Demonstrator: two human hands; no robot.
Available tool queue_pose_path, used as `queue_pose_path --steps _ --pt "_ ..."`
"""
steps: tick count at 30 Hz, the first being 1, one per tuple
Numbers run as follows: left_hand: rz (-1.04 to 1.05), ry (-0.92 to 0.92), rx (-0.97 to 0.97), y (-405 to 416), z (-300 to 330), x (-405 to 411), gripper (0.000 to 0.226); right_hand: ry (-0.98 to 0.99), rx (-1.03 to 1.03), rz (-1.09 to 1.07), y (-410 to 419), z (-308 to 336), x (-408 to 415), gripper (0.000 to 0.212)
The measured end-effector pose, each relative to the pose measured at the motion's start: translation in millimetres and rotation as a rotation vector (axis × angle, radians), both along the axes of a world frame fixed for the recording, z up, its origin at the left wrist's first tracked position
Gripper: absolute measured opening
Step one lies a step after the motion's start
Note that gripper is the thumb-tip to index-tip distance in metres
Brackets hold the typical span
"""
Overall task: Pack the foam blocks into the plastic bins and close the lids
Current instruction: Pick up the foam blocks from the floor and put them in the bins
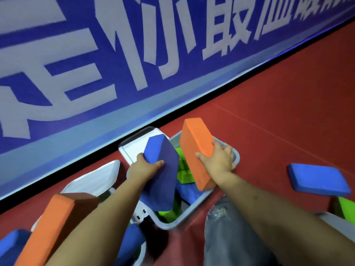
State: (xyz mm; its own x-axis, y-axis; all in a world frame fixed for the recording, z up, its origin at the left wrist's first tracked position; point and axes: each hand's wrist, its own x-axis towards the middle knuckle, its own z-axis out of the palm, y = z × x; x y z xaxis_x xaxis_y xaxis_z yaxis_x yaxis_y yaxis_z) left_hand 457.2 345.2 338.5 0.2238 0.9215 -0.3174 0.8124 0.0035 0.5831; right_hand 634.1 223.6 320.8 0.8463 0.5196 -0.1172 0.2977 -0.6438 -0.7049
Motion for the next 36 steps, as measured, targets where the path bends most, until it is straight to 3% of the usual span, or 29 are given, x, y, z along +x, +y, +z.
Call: queue_pose_path --steps 4,8,14,23,31,36 --pt "0.091 -0.240 -0.109 -11 -8 14 0.063 0.220 0.077 0.129 23 -11 -5 0.071" --pt "-0.041 -0.340 -0.083 -26 0 49 0.049 0.232 -0.069 0.398 20 -6 7 0.069" --pt "-0.284 -0.362 -0.084 -68 11 125 0.041 0.245 -0.127 0.270 -41 -15 89 0.065" --pt "-0.590 -0.116 -0.246 -179 -56 271 0.041 0.312 -0.230 -0.155 -251 -85 223 0.054" --pt "-1.018 0.224 -0.460 -288 -186 384 0.031 0.622 -0.492 -0.659 -444 -219 216 0.063" --pt "-1.392 0.478 -0.306 -315 -259 424 0.074 0.736 -0.573 -0.915 -475 -274 204 0.079"
